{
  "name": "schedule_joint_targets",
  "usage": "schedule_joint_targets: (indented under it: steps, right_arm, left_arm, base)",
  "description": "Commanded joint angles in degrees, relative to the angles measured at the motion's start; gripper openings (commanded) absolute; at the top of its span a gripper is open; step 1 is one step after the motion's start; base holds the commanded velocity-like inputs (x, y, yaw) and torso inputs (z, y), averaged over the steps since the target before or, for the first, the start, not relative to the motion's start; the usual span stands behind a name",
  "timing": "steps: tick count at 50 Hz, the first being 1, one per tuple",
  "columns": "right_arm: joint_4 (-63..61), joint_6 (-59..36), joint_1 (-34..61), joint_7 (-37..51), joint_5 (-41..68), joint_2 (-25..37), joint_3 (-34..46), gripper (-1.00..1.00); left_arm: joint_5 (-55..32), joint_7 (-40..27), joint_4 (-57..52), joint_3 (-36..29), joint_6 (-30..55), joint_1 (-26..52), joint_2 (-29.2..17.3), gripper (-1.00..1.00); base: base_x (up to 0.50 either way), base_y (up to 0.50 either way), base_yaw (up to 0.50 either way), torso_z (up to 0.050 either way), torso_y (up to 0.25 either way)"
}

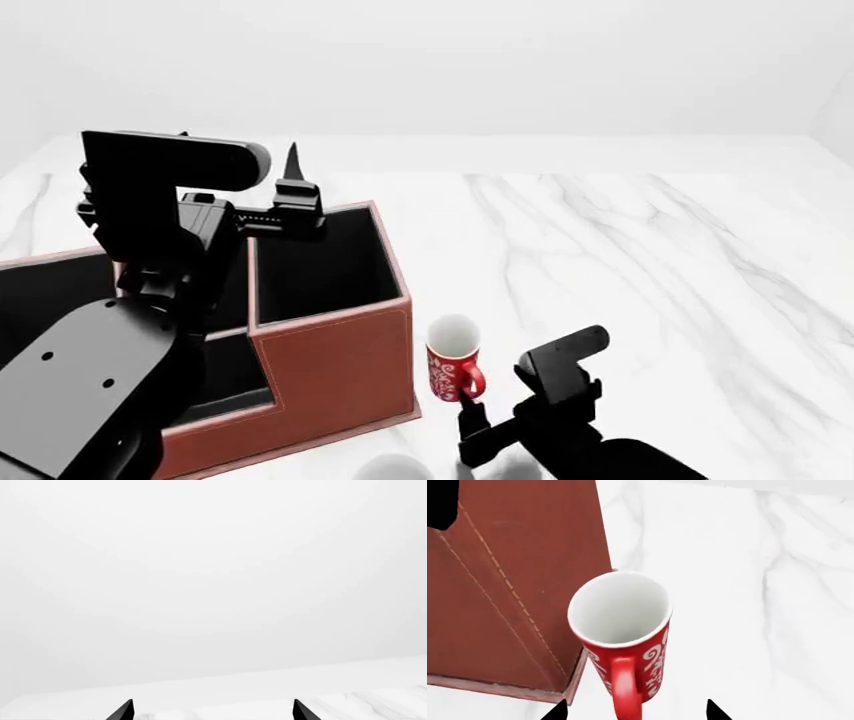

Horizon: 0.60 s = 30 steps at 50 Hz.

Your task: Pick up the red mug and place it to the right of the caddy.

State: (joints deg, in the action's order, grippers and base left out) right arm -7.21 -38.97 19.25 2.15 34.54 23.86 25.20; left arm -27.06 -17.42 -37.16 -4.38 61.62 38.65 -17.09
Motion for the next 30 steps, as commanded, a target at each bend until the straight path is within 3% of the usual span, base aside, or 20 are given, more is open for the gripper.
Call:
schedule_joint_targets:
  steps: [1, 8, 17, 30]
  right_arm:
    - [-22.7, -8.7, -7.5, 7.0, 10.6, 8.1, -7.8, 1.0]
    - [-35.4, -9.4, -12.1, 12.6, 17.4, 14.0, -18.2, 1.0]
    - [-39.0, -7.0, -12.7, 15.2, 21.3, 16.8, -27.2, 1.0]
    - [-44.5, 9.6, -12.1, 18.5, 22.1, 9.5, -44.3, 1.0]
  left_arm:
    - [-0.2, -0.2, 0.2, 0.0, -0.2, 0.0, -0.2, 1.0]
    - [-0.3, -0.4, 0.3, -0.2, -0.4, -0.1, -0.1, 1.0]
    - [-0.5, -0.6, 0.2, -0.3, -0.5, -0.2, -0.3, 1.0]
    - [-0.8, -0.8, 0.3, -0.2, -0.6, 0.0, -0.4, 1.0]
  base:
    - [0.0, 0.0, 0.0, 0.0, 0.0]
    - [0.0, 0.0, 0.0, 0.0, 0.0]
    - [0.0, 0.0, 0.0, 0.0, 0.0]
    - [0.0, 0.0, 0.0, 0.0, 0.0]
